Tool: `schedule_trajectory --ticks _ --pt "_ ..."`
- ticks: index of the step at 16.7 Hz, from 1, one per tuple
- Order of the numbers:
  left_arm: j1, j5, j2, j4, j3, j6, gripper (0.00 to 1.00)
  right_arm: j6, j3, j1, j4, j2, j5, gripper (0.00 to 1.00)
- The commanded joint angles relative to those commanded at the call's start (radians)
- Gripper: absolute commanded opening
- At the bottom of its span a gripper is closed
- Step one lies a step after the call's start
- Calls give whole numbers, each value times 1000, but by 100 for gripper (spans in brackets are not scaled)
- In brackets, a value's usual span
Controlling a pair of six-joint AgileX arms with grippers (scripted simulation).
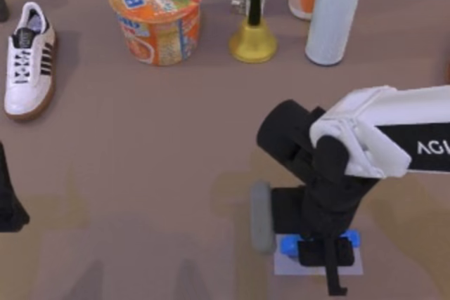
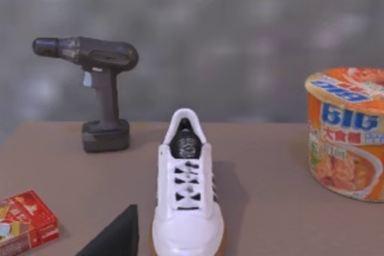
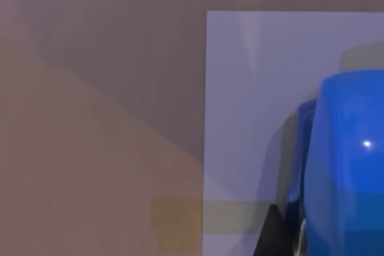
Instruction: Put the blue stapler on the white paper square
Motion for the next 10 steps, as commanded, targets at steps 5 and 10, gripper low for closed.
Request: schedule_trajectory --ticks 5,10 --pt "0 0 0 0 0 0 100 0 0 0 0 0 0 38" --pt "0 0 0 0 0 0 100 0 0 0 0 0 0 75"
